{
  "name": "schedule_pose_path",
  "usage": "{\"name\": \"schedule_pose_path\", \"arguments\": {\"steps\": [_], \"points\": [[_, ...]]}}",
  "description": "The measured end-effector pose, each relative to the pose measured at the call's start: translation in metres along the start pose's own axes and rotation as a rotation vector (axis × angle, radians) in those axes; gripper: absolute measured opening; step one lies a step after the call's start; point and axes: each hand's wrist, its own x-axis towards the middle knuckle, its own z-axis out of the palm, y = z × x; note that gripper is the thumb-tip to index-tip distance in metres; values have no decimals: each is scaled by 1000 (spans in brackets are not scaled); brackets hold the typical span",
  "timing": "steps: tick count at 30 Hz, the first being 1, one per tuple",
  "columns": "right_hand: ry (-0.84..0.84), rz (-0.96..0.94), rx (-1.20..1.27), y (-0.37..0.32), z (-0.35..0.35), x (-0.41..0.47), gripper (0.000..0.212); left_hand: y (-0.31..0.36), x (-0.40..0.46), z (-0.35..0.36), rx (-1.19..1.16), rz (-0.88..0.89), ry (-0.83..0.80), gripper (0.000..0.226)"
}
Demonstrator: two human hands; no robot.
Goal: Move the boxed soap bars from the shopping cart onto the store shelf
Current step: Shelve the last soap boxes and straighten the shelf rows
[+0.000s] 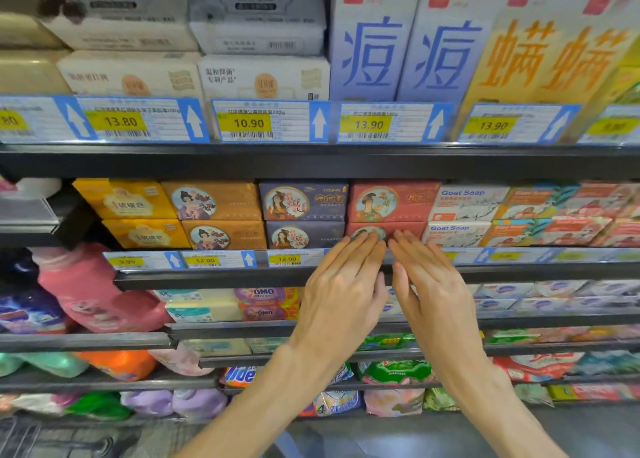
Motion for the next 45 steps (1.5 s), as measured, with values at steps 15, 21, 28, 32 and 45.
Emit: {"name": "schedule_pose_path", "arguments": {"steps": [15, 21, 28, 32, 45], "points": [[59, -28, 122, -14, -14, 7, 34, -8, -9, -12, -72, 13, 70, 37], [212, -194, 161, -40, -10, 37, 25, -43, -11, -40, 17, -38, 254, 34], [291, -241, 0, -69, -10, 69, 33, -74, 3, -74, 227, -121, 406, 32], [239, -123, -178, -74, 1, 83, 45, -88, 12, -78, 320, -168, 395, 39], [10, 105, -132, -65, 2, 107, 45, -98, 20, -77, 430, -247, 362, 37]]}}
